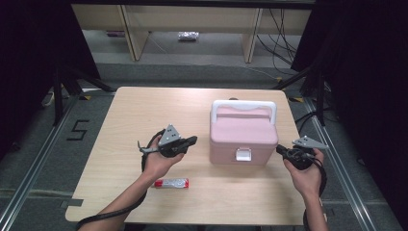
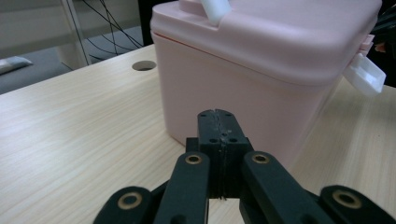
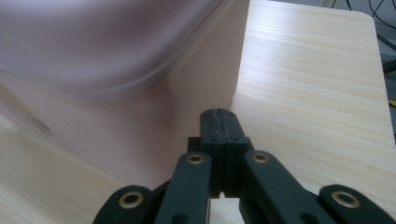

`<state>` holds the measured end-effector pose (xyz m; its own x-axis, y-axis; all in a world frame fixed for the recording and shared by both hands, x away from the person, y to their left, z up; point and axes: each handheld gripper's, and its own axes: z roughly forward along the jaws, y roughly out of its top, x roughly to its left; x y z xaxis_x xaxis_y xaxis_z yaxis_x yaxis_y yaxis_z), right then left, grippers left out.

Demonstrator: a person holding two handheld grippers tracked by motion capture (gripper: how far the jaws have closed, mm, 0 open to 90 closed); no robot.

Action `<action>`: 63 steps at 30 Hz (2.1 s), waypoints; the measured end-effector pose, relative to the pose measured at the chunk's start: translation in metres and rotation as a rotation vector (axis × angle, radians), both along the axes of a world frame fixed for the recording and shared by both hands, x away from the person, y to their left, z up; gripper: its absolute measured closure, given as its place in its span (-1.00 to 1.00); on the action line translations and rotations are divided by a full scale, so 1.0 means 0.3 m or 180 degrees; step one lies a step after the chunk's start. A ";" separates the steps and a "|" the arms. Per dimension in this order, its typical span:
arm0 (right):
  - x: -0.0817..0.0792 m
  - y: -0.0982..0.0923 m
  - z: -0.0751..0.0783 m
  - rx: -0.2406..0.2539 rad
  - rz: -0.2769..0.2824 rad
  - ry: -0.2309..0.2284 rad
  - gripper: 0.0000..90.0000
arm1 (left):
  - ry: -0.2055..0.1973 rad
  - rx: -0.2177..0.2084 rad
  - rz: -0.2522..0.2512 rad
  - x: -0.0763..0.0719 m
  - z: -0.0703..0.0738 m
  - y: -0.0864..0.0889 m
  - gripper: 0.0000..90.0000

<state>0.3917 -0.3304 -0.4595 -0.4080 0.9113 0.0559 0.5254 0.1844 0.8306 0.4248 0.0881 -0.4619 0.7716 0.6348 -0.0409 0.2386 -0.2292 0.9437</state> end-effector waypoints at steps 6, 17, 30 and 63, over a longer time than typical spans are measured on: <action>0.010 0.003 0.002 -0.0030 0.0004 -0.0065 1.00 | 0.0094 0.0102 -0.0054 0.020 -0.018 -0.057 0.99; 0.012 0.028 0.005 0.0037 0.0017 0.0045 1.00 | 0.0127 0.0123 -0.0130 0.029 -0.037 -0.111 0.99; 0.026 0.057 0.005 0.0012 0.0078 0.0025 1.00 | 0.0092 0.0202 -0.0075 0.031 -0.029 -0.070 0.99; 0.091 0.639 0.003 -0.0075 0.1067 0.0102 1.00 | 0.0052 0.0061 0.0803 -0.097 -0.052 0.513 0.99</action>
<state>0.4192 -0.1386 -0.4585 -0.6837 0.7277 0.0540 0.4580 0.3703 0.8081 0.3958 0.2420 -0.4774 0.5880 0.8080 -0.0382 0.3058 -0.1783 0.9353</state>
